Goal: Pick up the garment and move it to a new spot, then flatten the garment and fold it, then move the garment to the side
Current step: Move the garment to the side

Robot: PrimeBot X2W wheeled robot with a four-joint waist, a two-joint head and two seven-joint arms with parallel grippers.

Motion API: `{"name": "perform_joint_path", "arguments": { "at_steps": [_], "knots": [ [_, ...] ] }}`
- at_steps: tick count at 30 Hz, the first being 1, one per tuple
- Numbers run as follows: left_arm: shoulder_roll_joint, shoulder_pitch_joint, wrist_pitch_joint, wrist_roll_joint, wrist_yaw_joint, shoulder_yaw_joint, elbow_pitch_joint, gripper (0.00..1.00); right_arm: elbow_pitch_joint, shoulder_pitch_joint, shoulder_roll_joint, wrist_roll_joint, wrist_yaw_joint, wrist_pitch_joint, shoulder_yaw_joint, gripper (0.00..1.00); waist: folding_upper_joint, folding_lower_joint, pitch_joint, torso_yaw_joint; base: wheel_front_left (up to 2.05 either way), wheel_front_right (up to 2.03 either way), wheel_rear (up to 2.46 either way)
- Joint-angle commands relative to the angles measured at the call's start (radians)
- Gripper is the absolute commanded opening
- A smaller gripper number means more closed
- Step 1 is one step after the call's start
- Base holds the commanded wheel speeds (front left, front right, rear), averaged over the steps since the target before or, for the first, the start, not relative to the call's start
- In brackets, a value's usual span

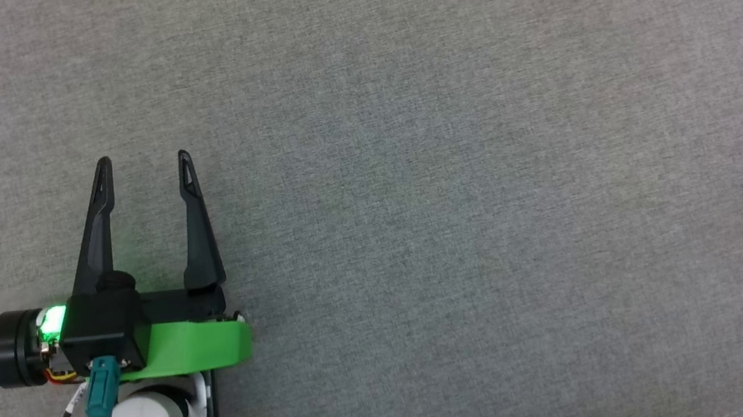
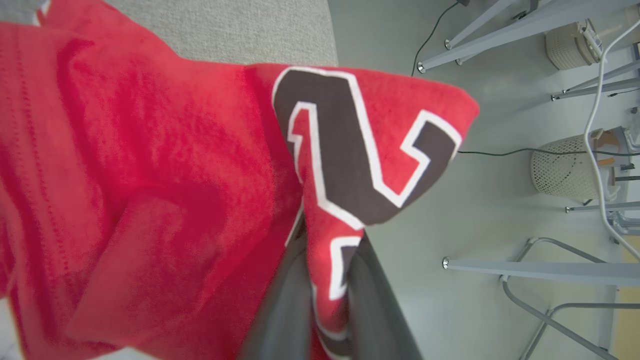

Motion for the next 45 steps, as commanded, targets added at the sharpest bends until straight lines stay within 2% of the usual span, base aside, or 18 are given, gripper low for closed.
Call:
{"name": "perform_joint_path", "arguments": {
  "at_steps": [1, 2, 3, 11, 16, 20, 23, 29, 35, 40, 45],
  "knots": [
    [0.003, -0.017, -0.006, 0.007, 0.007, 0.000, -0.003, 1.00, 0.021, -0.022, 0.015, -0.021, -0.001, -0.024, -0.017, 0.39, 0.0054, -0.0002, 0.005, 0.013, 0.00, 0.00, 0.00],
    [0.002, -0.014, -0.006, 0.007, 0.009, -0.002, -0.001, 1.00, 0.039, -0.026, 0.028, -0.030, -0.001, -0.039, -0.031, 0.72, 0.0054, -0.0002, -0.001, 0.013, 0.00, 0.00, 0.00],
    [0.001, -0.012, -0.006, 0.006, 0.010, -0.002, 0.000, 1.00, 0.052, -0.029, 0.037, -0.035, -0.001, -0.046, -0.041, 1.00, 0.0054, -0.0002, -0.006, 0.014, 0.00, 0.00, 0.00],
    [-0.012, 0.031, -0.006, -0.007, 0.026, -0.002, 0.020, 1.00, 0.092, -0.012, 0.064, -0.131, -0.001, -0.197, -0.083, 1.00, 0.0054, -0.0002, -0.106, 0.024, 0.00, 0.00, 0.00],
    [-0.020, 0.075, -0.006, -0.015, 0.034, -0.001, 0.038, 1.00, 0.036, 0.003, 0.108, -0.179, -0.001, -0.379, -0.135, 1.00, 0.0054, -0.0002, -0.186, 0.039, 0.00, 0.00, 0.00],
    [-0.025, 0.116, -0.006, -0.024, 0.040, 0.005, 0.049, 1.00, -0.031, 0.031, 0.177, -0.252, -0.001, -0.531, -0.197, 1.00, 0.0054, -0.0002, -0.252, 0.058, 0.00, 0.00, 0.00],
    [-0.029, 0.145, -0.006, -0.031, 0.043, 0.008, 0.058, 1.00, -0.099, 0.067, 0.246, -0.301, -0.001, -0.600, -0.247, 1.00, 0.0054, -0.0002, -0.293, 0.076, 0.00, 0.00, 0.00],
    [-0.037, 0.180, -0.006, -0.043, 0.042, 0.011, 0.069, 1.00, -0.330, 0.200, 0.414, -0.383, -0.001, -0.636, -0.354, 1.00, 0.0054, -0.0002, -0.363, 0.128, 0.00, 0.00, 0.00],
    [-0.046, 0.196, -0.006, -0.052, 0.042, 0.009, 0.085, 1.00, -0.586, 0.374, 0.564, -0.415, -0.001, -0.638, -0.400, 1.00, 0.0054, -0.0002, -0.419, 0.181, 0.00, 0.00, 0.00],
    [-0.051, 0.215, -0.006, -0.057, 0.040, 0.011, 0.102, 1.00, -0.670, 0.511, 0.652, -0.412, -0.001, -0.638, -0.388, 1.00, 0.0054, -0.0002, -0.464, 0.207, 0.00, 0.00, 0.00],
    [-0.052, 0.246, -0.006, -0.061, 0.036, 0.023, 0.116, 1.00, -0.673, 0.629, 0.712, -0.392, -0.001, -0.638, -0.358, 1.00, 0.0054, -0.0002, -0.510, 0.215, 0.00, 0.00, 0.00]
  ]
}}
